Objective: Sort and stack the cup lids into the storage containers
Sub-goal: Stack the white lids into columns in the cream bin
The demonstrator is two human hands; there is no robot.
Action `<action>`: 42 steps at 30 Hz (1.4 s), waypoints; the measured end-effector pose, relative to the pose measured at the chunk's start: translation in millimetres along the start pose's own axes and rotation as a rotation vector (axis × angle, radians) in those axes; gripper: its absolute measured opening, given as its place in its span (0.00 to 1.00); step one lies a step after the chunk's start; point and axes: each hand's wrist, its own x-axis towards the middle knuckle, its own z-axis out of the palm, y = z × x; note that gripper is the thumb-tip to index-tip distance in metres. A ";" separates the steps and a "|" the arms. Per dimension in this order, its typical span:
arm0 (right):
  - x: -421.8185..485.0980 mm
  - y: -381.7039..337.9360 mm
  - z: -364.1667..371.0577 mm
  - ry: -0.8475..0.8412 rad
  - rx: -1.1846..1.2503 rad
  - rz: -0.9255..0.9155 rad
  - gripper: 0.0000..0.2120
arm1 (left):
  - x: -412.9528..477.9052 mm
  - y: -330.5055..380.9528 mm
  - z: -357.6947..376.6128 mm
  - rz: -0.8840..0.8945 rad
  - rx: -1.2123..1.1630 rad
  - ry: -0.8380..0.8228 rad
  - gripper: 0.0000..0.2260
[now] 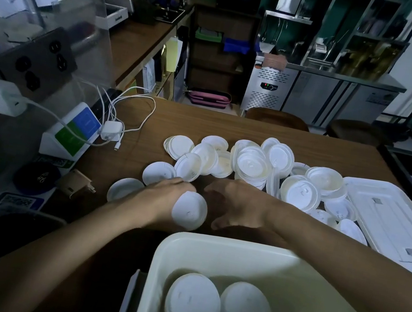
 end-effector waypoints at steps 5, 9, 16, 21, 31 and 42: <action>0.5 2.7 2.7 0.045 0.128 -0.024 0.37 | 4.1 1.7 2.4 -0.002 -0.160 0.125 0.21; 0.0 1.2 -2.0 0.134 0.270 -0.060 0.38 | 3.4 -3.7 1.3 0.019 -0.444 0.211 0.32; -9.2 4.5 -11.7 0.188 0.449 -0.068 0.32 | 1.3 -6.8 -11.4 0.061 -0.644 0.186 0.38; -21.0 -1.1 -19.5 0.225 0.476 -0.090 0.33 | -3.1 -1.2 -17.8 0.113 -0.706 0.191 0.36; -76.6 -17.9 -47.0 0.388 0.700 -0.174 0.33 | -28.8 40.8 -61.8 0.253 -0.701 0.202 0.39; -147.5 -19.1 -31.7 0.427 0.740 -0.139 0.35 | -59.0 81.5 -59.6 0.408 -0.518 0.150 0.36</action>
